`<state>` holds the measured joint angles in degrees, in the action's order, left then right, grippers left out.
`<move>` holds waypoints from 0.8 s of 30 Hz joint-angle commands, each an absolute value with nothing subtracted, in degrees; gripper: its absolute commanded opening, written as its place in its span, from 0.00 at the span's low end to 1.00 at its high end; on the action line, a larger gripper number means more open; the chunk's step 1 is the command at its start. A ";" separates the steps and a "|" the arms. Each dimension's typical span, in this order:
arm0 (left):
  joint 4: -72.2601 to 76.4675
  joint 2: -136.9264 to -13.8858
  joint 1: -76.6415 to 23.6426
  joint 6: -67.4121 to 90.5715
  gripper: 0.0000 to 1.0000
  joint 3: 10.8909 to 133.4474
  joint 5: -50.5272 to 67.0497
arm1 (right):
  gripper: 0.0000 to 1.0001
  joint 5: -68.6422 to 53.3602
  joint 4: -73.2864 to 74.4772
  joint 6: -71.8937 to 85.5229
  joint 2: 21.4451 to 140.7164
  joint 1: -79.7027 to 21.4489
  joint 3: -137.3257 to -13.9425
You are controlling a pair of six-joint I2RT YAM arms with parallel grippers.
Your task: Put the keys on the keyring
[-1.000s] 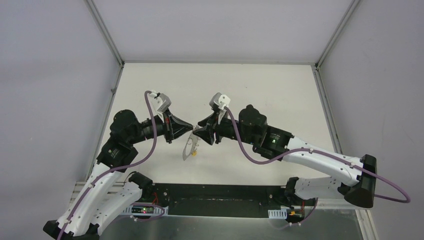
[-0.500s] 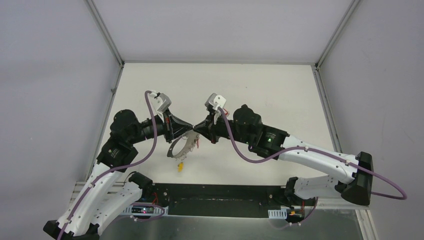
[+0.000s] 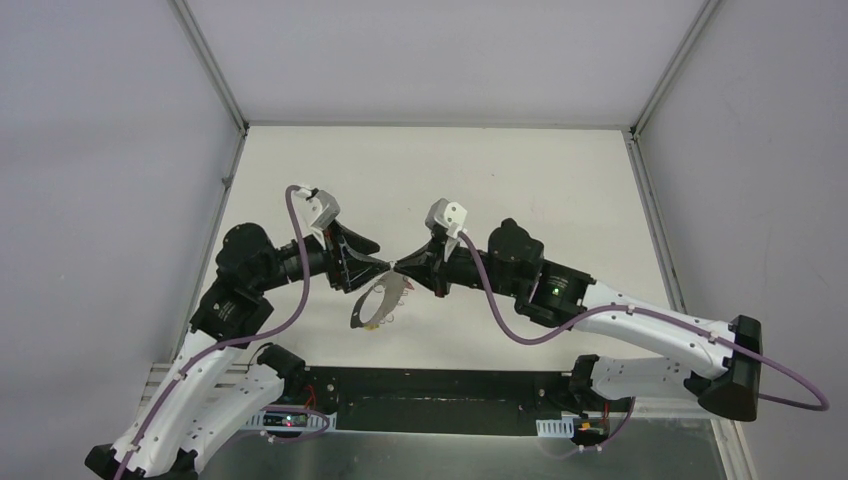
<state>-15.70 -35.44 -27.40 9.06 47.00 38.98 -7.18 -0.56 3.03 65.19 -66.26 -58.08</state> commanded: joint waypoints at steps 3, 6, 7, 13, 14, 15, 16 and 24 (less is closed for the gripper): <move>-12.45 -31.94 -27.68 6.56 0.58 49.10 40.95 | 0.00 -13.23 -6.81 -1.80 58.62 -66.27 -52.70; -12.32 -31.71 -27.69 4.95 0.59 49.70 45.22 | 0.00 -16.70 -6.92 -4.04 56.70 -66.19 -51.06; -12.33 -31.79 -27.69 4.35 0.58 49.92 47.16 | 0.00 -17.73 -6.74 -4.63 56.02 -66.18 -50.56; -12.31 -32.51 -27.68 0.68 0.52 50.62 57.24 | 0.00 -23.84 -7.44 -7.99 52.44 -66.18 -48.20; -12.23 -32.50 -27.69 0.55 0.51 50.62 58.36 | 0.00 -24.50 -7.39 -8.24 52.10 -66.18 -48.10; -12.04 -32.46 -27.69 -0.48 0.51 50.48 59.30 | 0.00 -24.90 -7.37 -8.37 51.91 -66.23 -48.08; -11.90 -32.44 -27.69 -1.24 0.51 50.40 60.32 | 0.00 -25.36 -7.46 -8.47 51.76 -66.19 -48.09; -9.33 -34.64 -27.76 0.69 0.44 49.32 64.95 | 0.00 -28.53 -8.71 -7.52 52.88 -66.19 -48.86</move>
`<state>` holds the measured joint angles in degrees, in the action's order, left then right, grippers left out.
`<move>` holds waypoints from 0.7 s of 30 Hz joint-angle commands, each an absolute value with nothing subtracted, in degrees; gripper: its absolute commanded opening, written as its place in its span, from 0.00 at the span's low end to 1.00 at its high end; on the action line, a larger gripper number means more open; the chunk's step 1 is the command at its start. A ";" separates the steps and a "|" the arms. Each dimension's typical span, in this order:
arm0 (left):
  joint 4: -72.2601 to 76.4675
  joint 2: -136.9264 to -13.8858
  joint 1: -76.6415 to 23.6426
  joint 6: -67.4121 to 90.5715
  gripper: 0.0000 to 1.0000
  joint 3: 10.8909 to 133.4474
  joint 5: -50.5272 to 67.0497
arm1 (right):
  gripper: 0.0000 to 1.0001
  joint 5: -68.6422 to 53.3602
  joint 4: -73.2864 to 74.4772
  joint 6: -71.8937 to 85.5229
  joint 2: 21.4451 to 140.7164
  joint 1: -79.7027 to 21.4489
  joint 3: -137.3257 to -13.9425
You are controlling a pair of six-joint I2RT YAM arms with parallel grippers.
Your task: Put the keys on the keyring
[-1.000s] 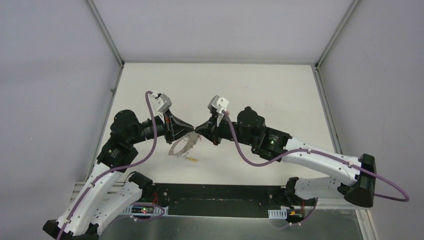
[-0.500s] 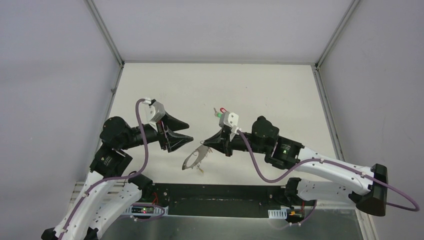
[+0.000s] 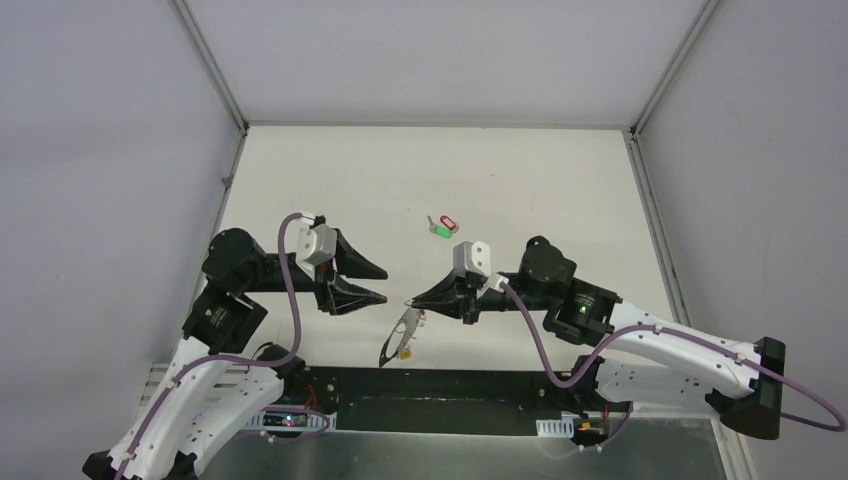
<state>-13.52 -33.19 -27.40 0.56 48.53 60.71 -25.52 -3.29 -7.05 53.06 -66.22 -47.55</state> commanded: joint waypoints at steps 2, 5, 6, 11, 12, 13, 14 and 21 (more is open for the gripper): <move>-8.11 -34.87 -28.10 2.32 0.40 48.67 64.66 | 0.00 -28.44 -9.09 -6.95 53.28 -66.18 -49.00; -6.37 -34.84 -28.51 3.82 0.37 47.58 63.67 | 0.00 -27.60 -9.56 -6.37 53.75 -66.19 -49.28; -5.93 -34.92 -28.80 4.05 0.37 47.35 63.52 | 0.00 -27.33 -9.69 -6.29 53.93 -66.18 -49.42; -5.52 -35.21 -30.41 4.35 0.40 46.30 62.53 | 0.00 -26.83 -10.18 -5.63 54.69 -66.18 -49.79; -5.60 -35.33 -30.75 4.25 0.41 46.17 62.39 | 0.00 -26.72 -10.12 -5.48 54.79 -66.23 -49.87; -5.49 -35.38 -31.10 4.14 0.41 45.99 62.24 | 0.00 -26.65 -10.15 -5.35 54.88 -66.20 -49.84; -5.52 -35.61 -31.49 4.09 0.40 45.86 62.10 | 0.00 -26.63 -10.12 -5.24 54.93 -66.23 -49.87; -5.43 -36.49 -33.34 3.43 0.34 44.57 60.69 | 0.00 -26.46 -10.54 -4.75 55.15 -66.23 -49.94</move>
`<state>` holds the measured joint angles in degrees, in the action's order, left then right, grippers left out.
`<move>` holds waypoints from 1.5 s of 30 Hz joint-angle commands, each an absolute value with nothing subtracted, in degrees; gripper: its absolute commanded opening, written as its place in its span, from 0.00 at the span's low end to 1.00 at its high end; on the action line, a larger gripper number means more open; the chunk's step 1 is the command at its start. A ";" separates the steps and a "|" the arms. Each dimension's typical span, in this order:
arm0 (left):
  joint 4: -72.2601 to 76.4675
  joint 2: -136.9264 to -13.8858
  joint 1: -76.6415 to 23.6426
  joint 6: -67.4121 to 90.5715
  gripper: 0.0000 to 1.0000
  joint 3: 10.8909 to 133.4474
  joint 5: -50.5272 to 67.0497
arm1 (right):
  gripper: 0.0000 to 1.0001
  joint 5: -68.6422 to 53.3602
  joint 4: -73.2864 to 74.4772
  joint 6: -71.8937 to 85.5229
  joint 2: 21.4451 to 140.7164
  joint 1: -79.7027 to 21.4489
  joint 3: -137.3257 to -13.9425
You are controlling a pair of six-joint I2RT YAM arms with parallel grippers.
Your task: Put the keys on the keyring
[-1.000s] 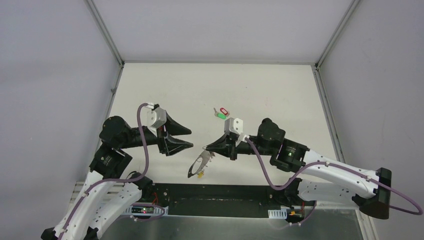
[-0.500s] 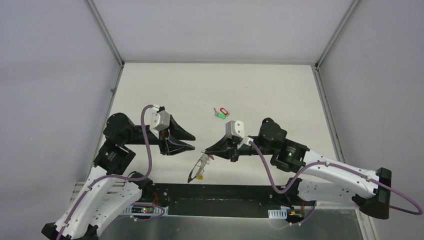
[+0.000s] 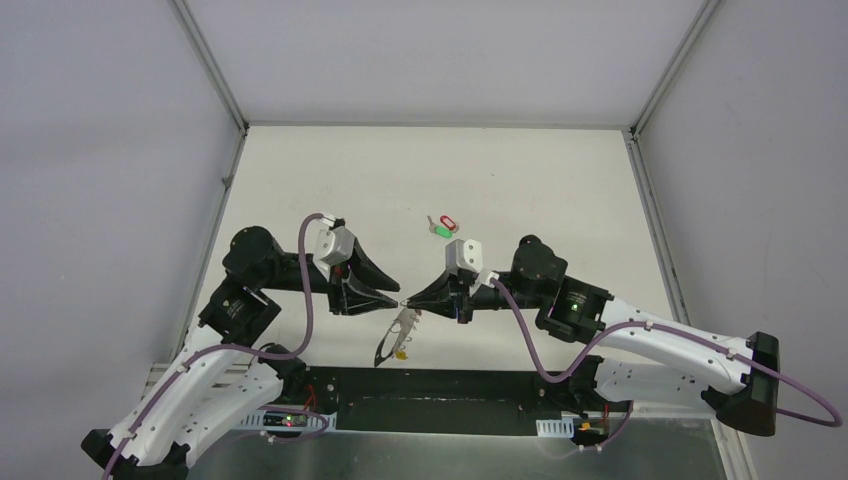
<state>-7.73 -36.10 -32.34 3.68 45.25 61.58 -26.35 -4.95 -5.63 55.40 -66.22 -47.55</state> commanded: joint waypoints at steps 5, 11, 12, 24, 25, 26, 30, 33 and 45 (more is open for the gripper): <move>-5.45 -36.85 -34.06 3.38 0.35 44.00 59.84 | 0.00 -26.52 -10.70 -4.36 55.45 -66.19 -50.01; -5.55 -36.54 -34.63 3.19 0.35 43.05 58.41 | 0.00 -26.66 -11.11 -3.87 55.81 -66.24 -49.96; -5.62 -36.53 -34.63 3.09 0.33 43.04 58.39 | 0.00 -26.76 -11.14 -3.74 55.89 -66.19 -49.97; -6.42 -37.17 -34.89 1.85 0.10 43.40 56.95 | 0.00 -27.38 -11.69 -3.18 56.27 -66.27 -49.92; -6.42 -37.37 -34.89 1.89 0.06 43.44 56.81 | 0.00 -27.42 -11.69 -3.07 56.33 -66.28 -49.92; -6.42 -37.47 -34.89 1.97 0.04 43.50 56.66 | 0.00 -27.50 -11.68 -3.03 56.41 -66.19 -49.94; -6.35 -37.61 -35.15 2.64 0.00 43.67 55.52 | 0.00 -27.65 -12.09 -2.48 56.87 -66.24 -50.01; -5.92 -37.46 -35.33 3.34 0.00 43.61 54.55 | 0.00 -27.85 -12.66 -2.08 57.49 -66.26 -50.01; -3.87 -37.15 -35.86 4.02 0.00 42.65 54.78 | 0.00 -24.28 -12.99 -0.92 57.13 -66.25 -49.55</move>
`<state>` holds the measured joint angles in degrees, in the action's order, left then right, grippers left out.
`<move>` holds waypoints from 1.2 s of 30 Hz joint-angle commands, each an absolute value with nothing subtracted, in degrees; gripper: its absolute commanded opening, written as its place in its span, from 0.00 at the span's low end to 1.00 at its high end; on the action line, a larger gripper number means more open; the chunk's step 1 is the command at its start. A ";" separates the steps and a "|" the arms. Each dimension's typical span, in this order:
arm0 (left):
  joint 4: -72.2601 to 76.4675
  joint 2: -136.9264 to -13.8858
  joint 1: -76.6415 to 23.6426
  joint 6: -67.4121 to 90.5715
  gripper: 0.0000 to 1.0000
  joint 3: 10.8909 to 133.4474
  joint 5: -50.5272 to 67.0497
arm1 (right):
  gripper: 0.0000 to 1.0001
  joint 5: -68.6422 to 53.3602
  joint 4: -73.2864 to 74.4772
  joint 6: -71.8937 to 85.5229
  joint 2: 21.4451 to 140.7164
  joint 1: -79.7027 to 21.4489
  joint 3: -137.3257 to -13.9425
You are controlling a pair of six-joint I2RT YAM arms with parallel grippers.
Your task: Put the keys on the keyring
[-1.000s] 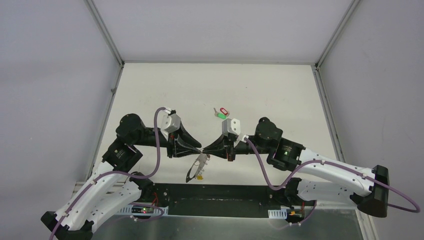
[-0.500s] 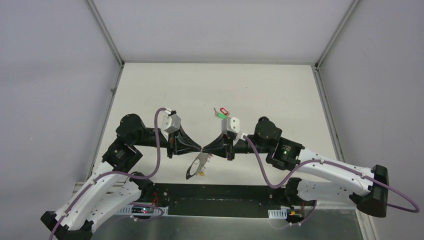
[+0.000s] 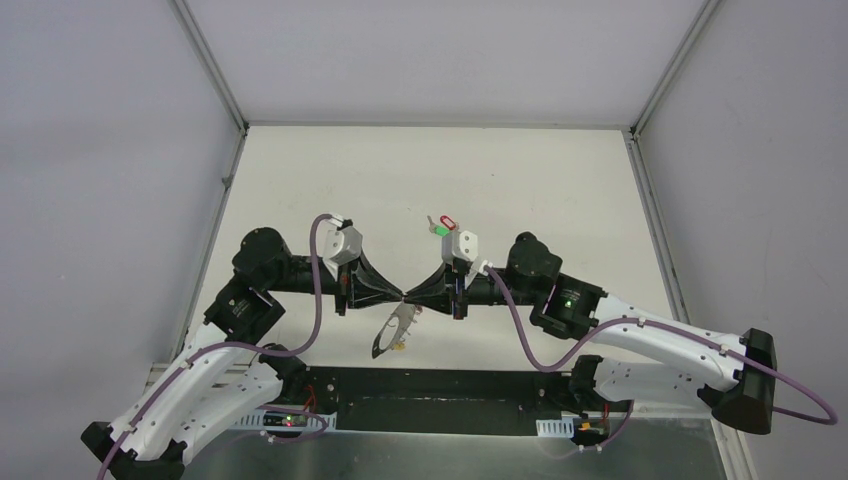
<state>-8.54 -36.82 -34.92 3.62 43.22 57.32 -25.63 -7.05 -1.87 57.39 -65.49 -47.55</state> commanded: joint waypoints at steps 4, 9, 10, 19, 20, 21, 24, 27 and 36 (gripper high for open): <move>-3.87 -36.00 -35.86 4.28 0.00 41.91 52.64 | 0.39 -18.67 -12.03 1.95 55.73 -66.18 -48.58; -3.87 -34.36 -35.86 4.57 0.00 40.52 49.83 | 0.75 -16.07 -10.00 4.64 55.24 -66.13 -48.80; -3.87 -33.97 -35.86 4.63 0.00 40.19 49.24 | 0.78 -15.82 -9.59 4.99 55.32 -66.05 -49.05; -4.75 -31.73 -35.86 4.09 0.00 38.77 46.40 | 1.00 -5.51 -9.18 17.51 55.36 -61.15 -50.71; -4.91 -31.65 -35.86 4.11 0.00 38.77 46.41 | 1.00 -6.20 -9.16 18.71 55.51 -59.76 -50.83; -4.99 -31.77 -35.86 3.98 0.00 38.72 46.34 | 1.00 -6.50 -9.10 19.98 55.73 -58.56 -50.95; -5.06 -31.62 -35.86 4.05 0.00 38.22 45.95 | 1.00 -6.03 -7.37 24.61 56.11 -54.59 -51.28; -4.95 -31.36 -35.86 3.76 0.00 37.79 45.96 | 1.00 -6.68 -5.09 28.39 56.78 -50.57 -52.11; -5.03 -28.06 -35.86 -4.07 0.00 36.49 48.76 | 1.00 -3.29 14.92 30.23 68.19 -43.48 -58.73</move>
<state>-7.73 -30.83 -35.33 2.00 36.67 46.78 -4.69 4.03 28.80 63.09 -45.45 -54.59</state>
